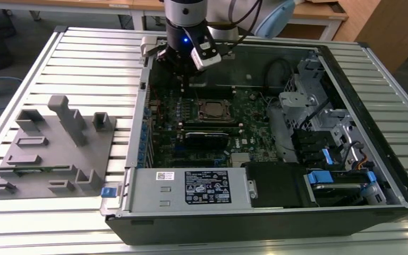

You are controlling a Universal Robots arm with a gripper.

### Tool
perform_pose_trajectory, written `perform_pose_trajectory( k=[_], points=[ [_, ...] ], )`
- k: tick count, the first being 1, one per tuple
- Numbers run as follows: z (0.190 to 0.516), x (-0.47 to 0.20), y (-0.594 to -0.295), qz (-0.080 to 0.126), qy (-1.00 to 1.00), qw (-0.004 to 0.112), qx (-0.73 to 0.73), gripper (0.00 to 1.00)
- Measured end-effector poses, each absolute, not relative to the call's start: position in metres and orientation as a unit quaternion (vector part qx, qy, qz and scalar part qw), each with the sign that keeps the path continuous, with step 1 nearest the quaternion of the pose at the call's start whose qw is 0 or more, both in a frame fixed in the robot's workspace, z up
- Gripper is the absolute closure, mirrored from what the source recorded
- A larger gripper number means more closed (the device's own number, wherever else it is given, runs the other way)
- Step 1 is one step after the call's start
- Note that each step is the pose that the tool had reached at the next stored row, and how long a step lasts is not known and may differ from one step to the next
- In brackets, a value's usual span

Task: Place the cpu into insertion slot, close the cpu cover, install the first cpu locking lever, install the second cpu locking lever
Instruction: 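Install the first cpu locking lever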

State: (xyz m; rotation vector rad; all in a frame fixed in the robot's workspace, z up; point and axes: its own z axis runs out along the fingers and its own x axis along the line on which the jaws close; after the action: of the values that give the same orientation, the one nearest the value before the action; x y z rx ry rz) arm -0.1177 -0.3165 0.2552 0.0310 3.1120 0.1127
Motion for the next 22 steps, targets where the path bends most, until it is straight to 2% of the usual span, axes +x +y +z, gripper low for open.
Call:
perform_pose_trajectory(
  k=[11, 22],
  points=[
    [0.2556, -0.1162, -0.3153, 0.047, 0.999, 0.014, 0.010, 0.89],
    [0.2557, -0.1127, -0.3153, 0.048, 0.999, 0.014, 0.010, 0.89]
  ],
)
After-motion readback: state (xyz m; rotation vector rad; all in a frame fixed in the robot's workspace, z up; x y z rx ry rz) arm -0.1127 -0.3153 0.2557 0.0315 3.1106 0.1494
